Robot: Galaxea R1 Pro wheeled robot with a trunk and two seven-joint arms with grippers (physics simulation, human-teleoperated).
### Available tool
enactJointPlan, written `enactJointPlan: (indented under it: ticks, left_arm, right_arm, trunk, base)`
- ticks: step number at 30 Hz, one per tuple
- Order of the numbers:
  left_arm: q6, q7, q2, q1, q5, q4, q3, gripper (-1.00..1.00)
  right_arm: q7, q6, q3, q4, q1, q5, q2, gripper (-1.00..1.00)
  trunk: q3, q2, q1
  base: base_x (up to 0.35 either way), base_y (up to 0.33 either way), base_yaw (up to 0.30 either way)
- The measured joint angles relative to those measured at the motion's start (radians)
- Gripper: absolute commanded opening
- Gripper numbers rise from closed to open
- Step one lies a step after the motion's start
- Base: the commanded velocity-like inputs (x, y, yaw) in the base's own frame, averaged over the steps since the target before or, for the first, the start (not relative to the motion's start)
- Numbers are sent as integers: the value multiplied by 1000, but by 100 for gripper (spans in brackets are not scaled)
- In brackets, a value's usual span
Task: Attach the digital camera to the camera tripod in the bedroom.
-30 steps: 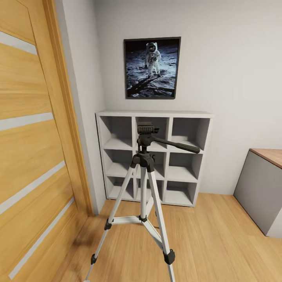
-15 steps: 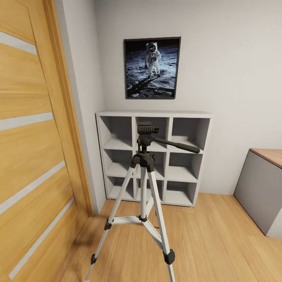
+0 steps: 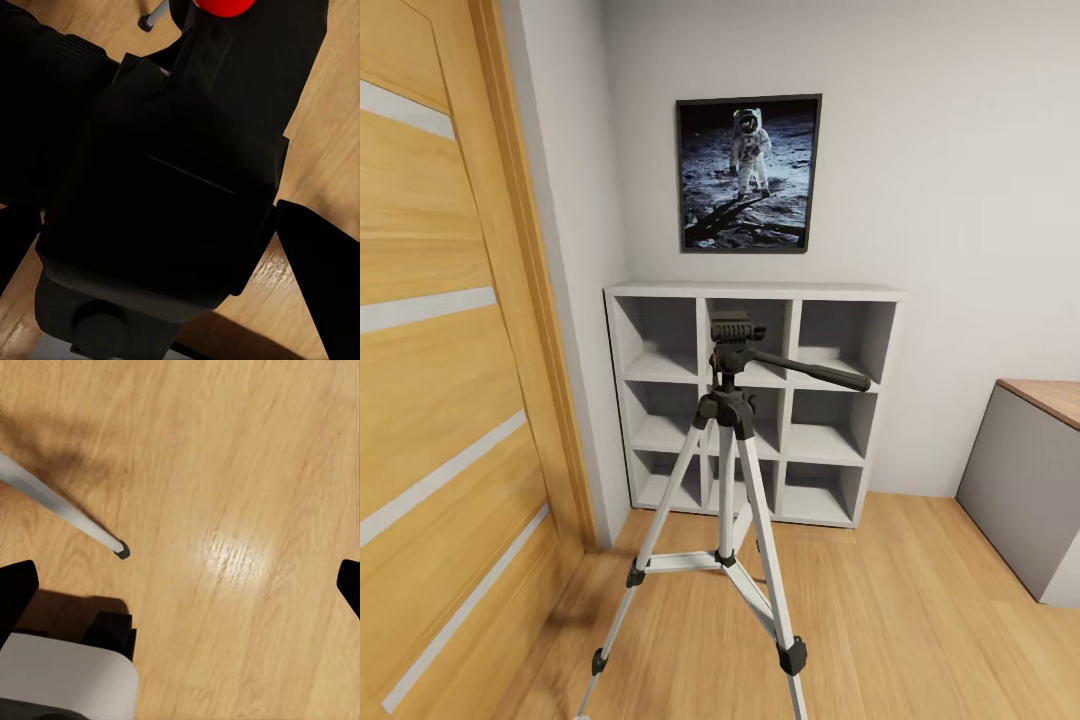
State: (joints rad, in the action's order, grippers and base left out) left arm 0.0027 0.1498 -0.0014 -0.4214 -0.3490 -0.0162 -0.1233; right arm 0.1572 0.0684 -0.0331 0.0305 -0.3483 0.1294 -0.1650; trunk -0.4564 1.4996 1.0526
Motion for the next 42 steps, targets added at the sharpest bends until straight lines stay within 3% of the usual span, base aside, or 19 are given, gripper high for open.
enactJointPlan:
  ticks: [29, 42]
  left_arm:
    - [0, 3, -1, 0, -4, -3, -6, -100]
    - [0, 4, -2, 0, -5, -3, -8, -100]
  right_arm:
    - [1, -5, 0, 0, 0, 0, 1, 100]
    - [1, -6, 0, 0, 0, 0, 1, 100]
  trunk:
    - [0, 0, 0]
    - [0, 0, 0]
  base:
    - [-39, -2, 0]
    - [-176, 0, 0]
